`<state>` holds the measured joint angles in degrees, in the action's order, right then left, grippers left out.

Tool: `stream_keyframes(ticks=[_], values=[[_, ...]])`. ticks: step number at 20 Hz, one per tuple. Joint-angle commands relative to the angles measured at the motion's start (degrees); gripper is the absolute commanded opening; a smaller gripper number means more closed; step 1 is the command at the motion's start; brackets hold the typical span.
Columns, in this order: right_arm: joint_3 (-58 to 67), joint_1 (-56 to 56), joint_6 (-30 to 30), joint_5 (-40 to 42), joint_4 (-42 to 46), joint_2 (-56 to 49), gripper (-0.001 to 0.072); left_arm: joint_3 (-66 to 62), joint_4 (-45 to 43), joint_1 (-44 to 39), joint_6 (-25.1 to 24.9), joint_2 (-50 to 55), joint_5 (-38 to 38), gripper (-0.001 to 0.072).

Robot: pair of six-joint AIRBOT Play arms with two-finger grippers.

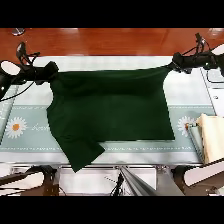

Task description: Fold the shirts.

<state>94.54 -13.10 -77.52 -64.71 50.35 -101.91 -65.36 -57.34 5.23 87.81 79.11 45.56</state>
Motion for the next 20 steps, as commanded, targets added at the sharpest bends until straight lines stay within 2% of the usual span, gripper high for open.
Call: stream_keyframes(ticks=[1, 3, 7, 8, 9, 10, 11, 14, 16, 20], values=[[1.55, -1.03, 3.32, -11.67, 2.51, -1.14, 0.0034, -0.07, -2.56, 1.97, -7.26, 0.46, 15.69, 0.0022], [-1.01, -1.11, 3.32, -14.12, 6.38, -1.14, 0.0034, 2.67, -6.01, 2.67, -7.69, 0.68, 20.11, 0.0022], [-8.83, -1.07, 3.28, -11.26, 7.37, -1.16, 0.0034, 10.05, -4.79, 2.16, -7.67, 1.16, 15.21, 0.0023], [-9.92, -1.07, 2.97, -9.86, 6.1, -1.14, 0.0056, 10.38, -4.37, 1.97, -7.67, 1.29, 14.53, 0.0023], [-10.16, -1.07, 2.32, -9.92, 4.9, -1.14, 0.0369, 10.23, -4.37, 1.95, -7.67, 1.36, 14.47, 0.0089], [-10.12, -1.07, 2.73, -10.64, 3.19, -0.96, 0.0625, 9.73, -4.46, 2.01, -7.65, 1.31, 15.17, 0.0436], [-9.73, -1.25, 2.93, -12.17, 2.05, -0.42, 0.063, 8.22, -5.35, 2.51, -7.45, 1.31, 17.9, 0.0694], [-8.68, -4.22, 2.82, -16.02, 5.62, 4.17, 0.0629, 3.67, -10.38, 6.47, -7.61, -0.39, 30.84, 0.0704], [-10.43, -7.43, 2.32, -15.89, 10.14, 9.33, 0.0629, 6.43, -15.52, 10.75, -7.85, -4.7, 35.98, 0.0703], [-28.76, -11.54, 2.34, -6.64, 8.79, 22.71, 0.0629, 23.41, -16.92, 20.46, -7.67, -15.91, 36.41, 0.0703]])
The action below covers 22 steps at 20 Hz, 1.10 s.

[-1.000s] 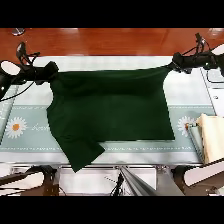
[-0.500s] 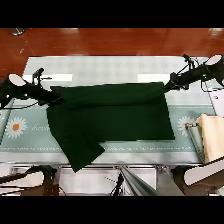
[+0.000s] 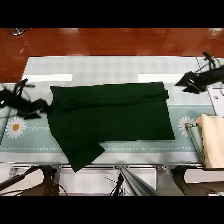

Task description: Fold the shirts.

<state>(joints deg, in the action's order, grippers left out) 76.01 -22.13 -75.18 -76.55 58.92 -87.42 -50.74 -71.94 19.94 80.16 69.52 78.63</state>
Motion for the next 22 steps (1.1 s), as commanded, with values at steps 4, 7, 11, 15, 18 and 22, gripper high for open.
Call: stream_keyframes(ticks=[4, 7, 11, 15, 18, 22], values=[[-32.94, 0.15, 7.76, 13.86, -12.17, 19.43, 0.0629, 22.34, 2.16, 10.03, 1.66, -13.05, 0.63, 0.0701], [-40.09, 3.48, 10.62, 14.88, -16.41, 21.16, 0.0629, 27.74, 13.16, 10.01, -2.12, -13.6, -2.58, 0.0702], [-40.65, 6.29, 10.58, 15.32, -19.32, 21.16, 0.0629, 30.8, 18.91, 9.9, -4.5, -13.51, -4.07, 0.0701], [-40.17, 5.86, 10.69, 15.91, -21.11, 21.16, 0.0628, 30.88, 18.86, 8.41, -4.55, -13.35, -6.29, 0.07], [-36.94, 0.66, 9.42, 13.94, -20.87, 21.16, 0.0629, 32.28, 20.35, 4.11, -4.55, -13.25, -10.38, 0.0699], [-33.73, -10.25, 5.29, 9.09, -14.4, 21.16, 0.0629, 32.96, 20.55, -5.38, -6.05, -12.92, -12.5, 0.0699]])
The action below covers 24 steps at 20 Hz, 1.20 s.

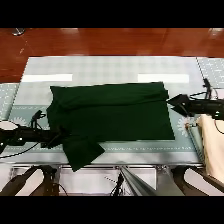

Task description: Fold the shirts.

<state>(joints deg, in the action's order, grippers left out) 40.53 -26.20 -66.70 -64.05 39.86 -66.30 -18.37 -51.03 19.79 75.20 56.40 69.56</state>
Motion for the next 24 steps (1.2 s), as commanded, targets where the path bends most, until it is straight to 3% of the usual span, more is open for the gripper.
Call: stream_keyframes(ticks=[1, 2, 3, 4, 5, 14, 16, 20, 22, 23, 24], values=[[1.57, -8.0, -5.31, -4.98, 10.16, 0.04, 0.0628, 0.59, -0.42, -6.34, -1.14, 0.39, -3.5, 0.0697], [1.11, -8.83, -8.17, -6.75, 16.15, 0.04, 0.0629, 0.59, -0.39, -6.95, -1.68, 0.76, -3.34, 0.0669], [0.2, -9.09, -10.56, -8.63, 21.59, 0.04, 0.0629, 0.59, -0.39, -7.21, -2.16, 1.07, -3.21, 0.0431], [-1.29, -9.03, -12.17, -10.88, 25.9, 0.04, 0.0629, 0.59, -0.33, -7.21, -2.14, 1.44, -3.21, 0.006], [-3.1, -8.57, -12.52, -12.66, 27.56, 0.17, 0.0629, 0.59, -0.33, -7.19, -2.32, 1.57, -3.32, 0.0022], [-7.67, 2.27, -13.84, -11.1, 25.94, -0.09, 0.0629, 0.46, -0.33, -7.19, -2.29, 1.49, -3.37, 0.0022], [-7.63, 3.89, -13.77, -7.32, 24.74, -0.61, 0.0628, 0.46, -0.31, -7.19, -2.25, 1.49, -3.34, 0.0022], [-7.61, 4.11, -13.27, -3.74, 19.34, -3.15, 0.0628, 0.46, -0.31, -7.19, -2.08, 1.49, -3.43, 0.0022], [-7.61, 4.5, -10.16, -3.19, 14.43, -4.26, 0.0616, 0.46, -0.31, -7.19, -2.05, 1.49, -3.54, 0.0022], [-7.56, 4.66, -8.61, -2.67, 12.41, -4.37, 0.0541, 0.46, -0.28, -7.19, -2.08, 1.49, -3.52, 0.0022], [-7.3, 4.63, -7.28, -2.62, 10.97, -4.35, 0.0302, 0.39, -0.28, -7.19, -2.12, 1.49, -3.54, 0.0022]])
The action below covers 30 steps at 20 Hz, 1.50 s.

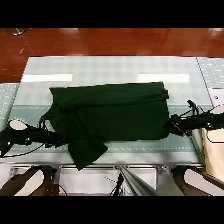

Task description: Fold the shirts.

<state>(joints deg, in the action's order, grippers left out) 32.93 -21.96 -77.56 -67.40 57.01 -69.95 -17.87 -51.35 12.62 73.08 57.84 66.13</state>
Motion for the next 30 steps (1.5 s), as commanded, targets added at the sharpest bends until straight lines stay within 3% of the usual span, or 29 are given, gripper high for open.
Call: stream_keyframes(ticks=[1, 7, 10, 12, 17, 23, 30], values=[[0.98, 0.39, 6.14, 0.35, -6.6, -0.7, 0.0024, -0.35, 0.04, 0.0, -0.02, 0.04, -0.13, 0.0022], [13.25, 0.39, 5.99, -3.28, -5.84, -0.72, 0.0034, -11.72, 0.24, 2.91, -1.07, 0.07, 2.51, 0.0022], [20.48, 0.39, 5.68, -2.27, -10.4, -1.16, 0.0034, -20.15, 4.55, 4.85, -1.05, 2.64, 0.87, 0.0022], [25.18, 0.7, 5.57, -1.57, -11.5, -3.87, 0.0034, -26.53, 6.99, 4.13, -0.96, 8.0, 1.6, 0.0022], [35.41, 5.2, 3.67, -0.92, -11.78, -15.04, 0.0034, -43.93, 7.48, 0.74, 5.64, 24.41, 2.67, 0.0022], [43.67, 6.47, 1.25, -0.28, -11.52, -25.03, 0.0034, -65.51, 7.39, -0.11, 6.84, 41.33, 13.79, 0.0022], [48.15, 6.47, -0.22, 1.36, -11.56, -30.53, 0.0034, -73.64, 7.21, 2.14, 9.14, 47.93, 12.96, 0.0022]])
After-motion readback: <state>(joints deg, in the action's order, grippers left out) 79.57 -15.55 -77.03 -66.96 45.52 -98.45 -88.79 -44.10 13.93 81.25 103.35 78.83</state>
